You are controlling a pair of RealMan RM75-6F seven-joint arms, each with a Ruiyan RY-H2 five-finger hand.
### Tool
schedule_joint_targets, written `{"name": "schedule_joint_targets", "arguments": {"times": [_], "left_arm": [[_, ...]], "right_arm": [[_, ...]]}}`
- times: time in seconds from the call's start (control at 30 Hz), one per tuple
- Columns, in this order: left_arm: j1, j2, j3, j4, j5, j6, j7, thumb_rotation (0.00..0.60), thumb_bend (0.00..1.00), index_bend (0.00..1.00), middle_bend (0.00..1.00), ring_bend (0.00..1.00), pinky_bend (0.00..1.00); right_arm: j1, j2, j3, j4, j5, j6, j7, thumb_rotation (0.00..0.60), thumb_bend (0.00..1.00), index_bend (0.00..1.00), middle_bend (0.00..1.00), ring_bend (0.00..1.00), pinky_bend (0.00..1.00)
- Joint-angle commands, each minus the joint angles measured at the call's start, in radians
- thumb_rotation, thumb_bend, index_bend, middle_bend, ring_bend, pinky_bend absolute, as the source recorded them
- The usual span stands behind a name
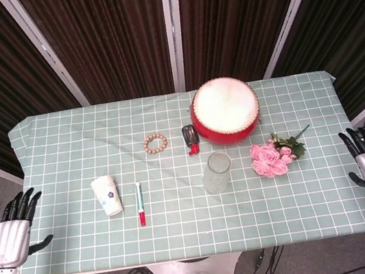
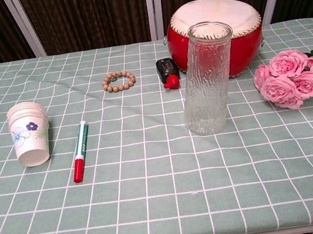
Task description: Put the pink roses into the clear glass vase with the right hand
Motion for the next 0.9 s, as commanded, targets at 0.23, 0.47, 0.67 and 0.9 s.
{"name": "schedule_joint_targets", "arguments": {"times": [0.23, 0.47, 0.67, 0.9], "left_arm": [[0.005, -0.01, 0.002, 0.025, 0.006, 0.012, -0.015, 0.6, 0.02, 0.09, 0.02, 0.0, 0.15], [0.009, -0.003, 0.004, 0.037, 0.006, 0.015, -0.033, 0.6, 0.02, 0.09, 0.02, 0.0, 0.15], [0.014, -0.003, 0.003, 0.058, 0.0, 0.017, -0.057, 0.6, 0.02, 0.09, 0.02, 0.0, 0.15], [0.022, -0.006, 0.002, 0.088, -0.006, 0.024, -0.085, 0.6, 0.02, 0.09, 0.02, 0.0, 0.15]], "right_arm": [[0.171, -0.09, 0.008, 0.092, -0.042, -0.206, -0.09, 0.6, 0.13, 0.0, 0.06, 0.0, 0.0], [0.252, -0.165, 0.009, 0.109, -0.024, -0.324, -0.133, 0.6, 0.1, 0.0, 0.06, 0.0, 0.0], [0.302, -0.228, 0.018, 0.135, 0.004, -0.379, -0.205, 0.6, 0.08, 0.0, 0.04, 0.0, 0.0], [0.343, -0.302, 0.021, 0.201, 0.034, -0.425, -0.252, 0.6, 0.08, 0.0, 0.04, 0.0, 0.0]]}}
